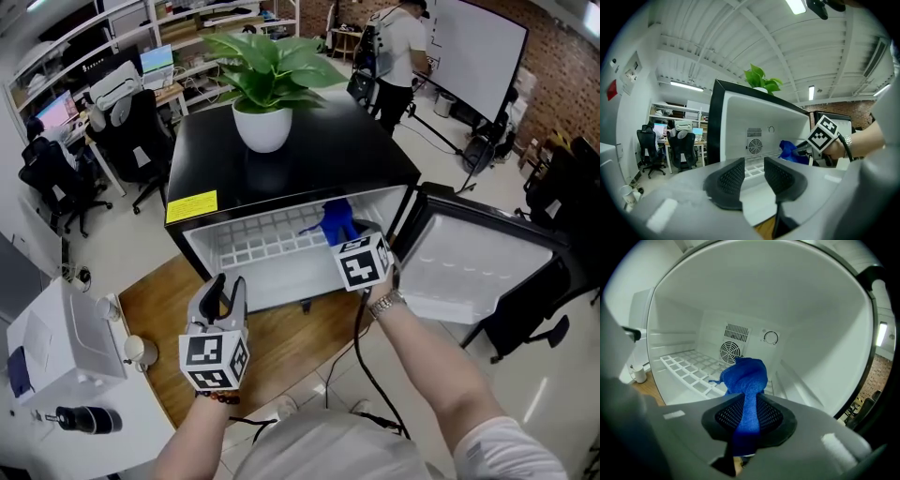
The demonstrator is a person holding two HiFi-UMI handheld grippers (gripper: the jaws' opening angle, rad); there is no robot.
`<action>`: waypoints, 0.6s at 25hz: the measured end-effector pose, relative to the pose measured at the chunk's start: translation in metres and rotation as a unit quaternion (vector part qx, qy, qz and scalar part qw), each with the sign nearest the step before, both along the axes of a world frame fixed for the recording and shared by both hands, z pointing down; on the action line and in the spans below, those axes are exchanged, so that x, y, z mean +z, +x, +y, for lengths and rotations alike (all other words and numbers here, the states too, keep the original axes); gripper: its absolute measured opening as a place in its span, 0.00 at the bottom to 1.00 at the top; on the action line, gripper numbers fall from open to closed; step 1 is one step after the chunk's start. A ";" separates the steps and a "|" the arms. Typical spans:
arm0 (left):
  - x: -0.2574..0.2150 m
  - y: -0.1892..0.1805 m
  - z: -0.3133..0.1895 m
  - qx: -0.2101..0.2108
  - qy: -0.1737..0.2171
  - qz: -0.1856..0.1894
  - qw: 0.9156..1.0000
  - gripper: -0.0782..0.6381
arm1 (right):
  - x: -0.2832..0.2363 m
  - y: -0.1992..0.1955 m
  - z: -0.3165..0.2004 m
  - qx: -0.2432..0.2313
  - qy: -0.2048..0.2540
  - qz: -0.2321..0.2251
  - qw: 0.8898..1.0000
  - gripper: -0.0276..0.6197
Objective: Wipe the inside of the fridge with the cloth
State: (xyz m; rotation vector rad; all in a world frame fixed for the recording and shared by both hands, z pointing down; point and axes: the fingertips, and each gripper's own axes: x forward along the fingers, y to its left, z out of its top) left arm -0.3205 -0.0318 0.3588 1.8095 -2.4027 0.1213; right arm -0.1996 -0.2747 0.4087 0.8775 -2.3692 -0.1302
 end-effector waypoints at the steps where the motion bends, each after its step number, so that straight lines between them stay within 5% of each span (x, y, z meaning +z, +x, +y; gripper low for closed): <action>1: -0.001 0.004 -0.005 0.007 0.001 -0.001 1.000 0.30 | -0.006 -0.001 0.002 -0.007 0.003 -0.011 1.000 0.15; 8: -0.009 0.036 -0.048 0.093 0.020 0.024 0.995 0.32 | -0.049 -0.003 0.037 -0.095 -0.009 -0.103 0.990 0.15; 15: -0.007 0.064 -0.074 0.209 0.072 0.131 0.966 0.42 | -0.074 0.008 0.083 -0.198 -0.044 -0.147 0.968 0.15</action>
